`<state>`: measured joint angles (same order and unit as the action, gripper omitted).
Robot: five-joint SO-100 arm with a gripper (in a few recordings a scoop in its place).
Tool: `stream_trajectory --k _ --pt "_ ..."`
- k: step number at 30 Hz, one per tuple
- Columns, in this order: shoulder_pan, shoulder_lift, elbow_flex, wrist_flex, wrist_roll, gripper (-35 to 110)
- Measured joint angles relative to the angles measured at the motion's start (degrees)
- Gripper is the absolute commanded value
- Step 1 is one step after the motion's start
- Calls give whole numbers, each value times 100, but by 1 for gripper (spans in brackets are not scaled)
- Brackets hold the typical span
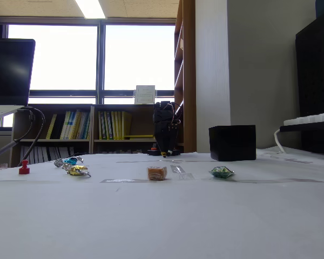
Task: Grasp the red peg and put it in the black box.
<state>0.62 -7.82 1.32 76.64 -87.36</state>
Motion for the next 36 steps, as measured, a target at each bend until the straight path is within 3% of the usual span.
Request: stream_trajectory --k 7,14,26,31,36 --pt "-9 0 0 -308 264 0" --pt "888 281 0 -2892 -53 0" --pt "2610 2566 0 -7893 -378 0" --pt "3032 3524 35 -9044 -35 0" --pt "3278 4307 422 -9105 193 0"
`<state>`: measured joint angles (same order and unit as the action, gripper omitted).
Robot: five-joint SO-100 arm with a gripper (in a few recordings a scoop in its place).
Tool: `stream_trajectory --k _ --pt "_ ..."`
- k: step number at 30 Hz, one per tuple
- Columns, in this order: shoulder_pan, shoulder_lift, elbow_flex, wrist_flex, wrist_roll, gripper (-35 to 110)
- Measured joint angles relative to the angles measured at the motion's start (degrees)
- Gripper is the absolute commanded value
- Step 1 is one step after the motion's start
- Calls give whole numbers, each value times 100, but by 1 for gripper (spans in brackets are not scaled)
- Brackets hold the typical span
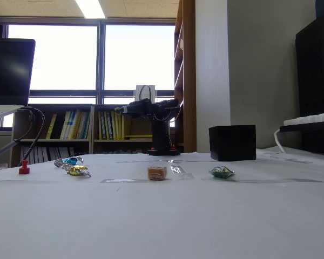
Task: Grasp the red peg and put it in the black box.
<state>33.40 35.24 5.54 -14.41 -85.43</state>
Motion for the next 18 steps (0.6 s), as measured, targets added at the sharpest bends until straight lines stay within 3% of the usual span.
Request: stream_trajectory --k 6,18 --pt "132 694 914 809 114 0" --pt "272 2848 3190 844 220 0"
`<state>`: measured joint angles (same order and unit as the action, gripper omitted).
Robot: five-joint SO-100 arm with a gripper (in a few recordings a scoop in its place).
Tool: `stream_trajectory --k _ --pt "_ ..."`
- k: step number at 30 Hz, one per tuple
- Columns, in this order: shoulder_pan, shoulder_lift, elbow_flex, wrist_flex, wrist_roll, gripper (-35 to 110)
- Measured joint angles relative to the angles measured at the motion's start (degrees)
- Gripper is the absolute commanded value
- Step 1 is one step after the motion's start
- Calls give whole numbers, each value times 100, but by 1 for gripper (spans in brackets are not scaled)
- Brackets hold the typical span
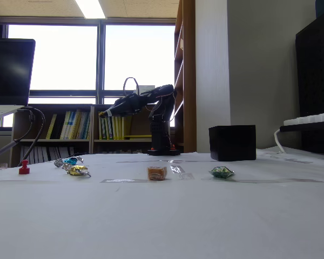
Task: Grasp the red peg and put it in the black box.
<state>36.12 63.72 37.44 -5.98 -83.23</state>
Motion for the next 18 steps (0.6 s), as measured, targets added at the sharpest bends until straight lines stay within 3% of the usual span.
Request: stream_trajectory --k 9,18 --pt "97 1687 1389 -105 -44 0" --pt "26 2795 1564 -1389 -53 0"
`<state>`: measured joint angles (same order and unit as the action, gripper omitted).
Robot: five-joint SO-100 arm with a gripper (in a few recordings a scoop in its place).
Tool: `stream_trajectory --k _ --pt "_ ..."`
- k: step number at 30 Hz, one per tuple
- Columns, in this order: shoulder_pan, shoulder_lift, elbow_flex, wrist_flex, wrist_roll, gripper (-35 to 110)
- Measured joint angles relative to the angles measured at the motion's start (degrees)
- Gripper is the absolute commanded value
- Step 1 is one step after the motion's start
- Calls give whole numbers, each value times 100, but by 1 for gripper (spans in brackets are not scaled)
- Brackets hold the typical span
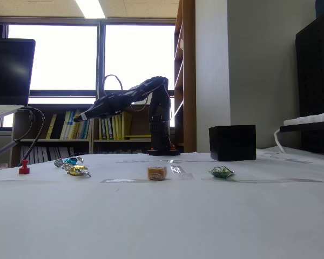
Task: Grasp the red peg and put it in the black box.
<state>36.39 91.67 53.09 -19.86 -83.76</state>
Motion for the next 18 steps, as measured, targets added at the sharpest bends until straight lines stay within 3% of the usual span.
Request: stream_trajectory --k 5,18 --pt "-193 642 97 -817 26 0" --pt "-246 2355 1151 -1582 -44 2"
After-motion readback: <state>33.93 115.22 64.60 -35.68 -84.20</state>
